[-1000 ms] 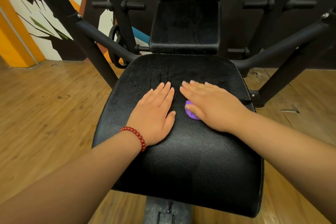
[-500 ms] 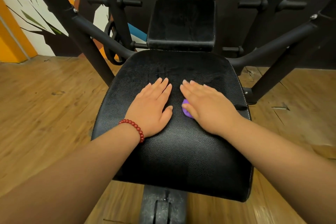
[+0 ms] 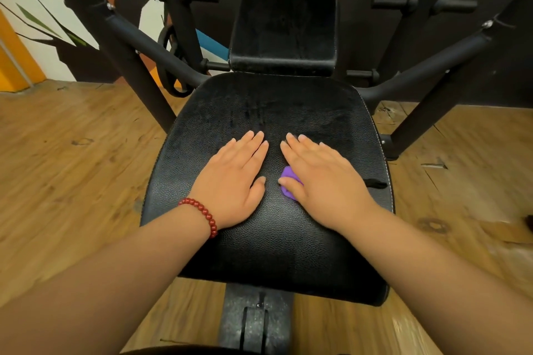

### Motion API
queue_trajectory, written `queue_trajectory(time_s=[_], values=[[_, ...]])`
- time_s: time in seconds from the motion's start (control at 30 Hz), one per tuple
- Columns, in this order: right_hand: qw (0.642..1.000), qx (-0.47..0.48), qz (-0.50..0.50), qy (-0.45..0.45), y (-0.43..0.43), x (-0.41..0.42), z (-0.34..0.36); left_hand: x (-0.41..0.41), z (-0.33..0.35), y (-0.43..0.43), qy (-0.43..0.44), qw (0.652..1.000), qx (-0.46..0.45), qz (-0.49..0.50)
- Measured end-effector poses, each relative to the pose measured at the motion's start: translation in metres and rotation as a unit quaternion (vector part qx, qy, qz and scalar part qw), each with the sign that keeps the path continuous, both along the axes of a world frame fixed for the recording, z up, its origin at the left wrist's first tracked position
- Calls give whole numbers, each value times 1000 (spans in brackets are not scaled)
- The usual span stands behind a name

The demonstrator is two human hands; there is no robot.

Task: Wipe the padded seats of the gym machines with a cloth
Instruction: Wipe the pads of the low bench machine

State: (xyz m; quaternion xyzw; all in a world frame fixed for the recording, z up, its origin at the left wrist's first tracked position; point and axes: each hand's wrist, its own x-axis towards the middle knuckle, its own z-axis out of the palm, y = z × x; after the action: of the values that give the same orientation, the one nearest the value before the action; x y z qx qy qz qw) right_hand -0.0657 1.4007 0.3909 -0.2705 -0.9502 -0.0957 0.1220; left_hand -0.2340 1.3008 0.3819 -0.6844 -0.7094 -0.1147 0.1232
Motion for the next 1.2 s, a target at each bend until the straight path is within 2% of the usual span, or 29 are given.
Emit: queue_trajectory(time_s=[0.13,0.27,0.43,0.67,0.77,0.87,1.07,1.2], values=[[999,35,10,13,-28,12,-21,-2,-1,-3,10,1000,-1,-10],[998,55,32,23,-23,17,-23,-2,-1,-9,55,998,-20,-23],[994,53,-47,81,-17,6,-17,-2,-5,-15,94,995,-24,-38],[996,85,37,-6,-64,44,-53,-3,-6,-14,104,993,-10,-57],[995,95,-7,21,-58,40,-50,-2,-6,-14,117,990,-11,-81],[994,65,-69,61,-59,31,-47,-4,-10,-20,125,987,-10,-105],[995,84,-31,31,-77,43,-64,-2,-23,-37,143,983,-9,-116],[993,78,-68,57,-73,28,-57,-3,-23,-34,146,983,-8,-114]])
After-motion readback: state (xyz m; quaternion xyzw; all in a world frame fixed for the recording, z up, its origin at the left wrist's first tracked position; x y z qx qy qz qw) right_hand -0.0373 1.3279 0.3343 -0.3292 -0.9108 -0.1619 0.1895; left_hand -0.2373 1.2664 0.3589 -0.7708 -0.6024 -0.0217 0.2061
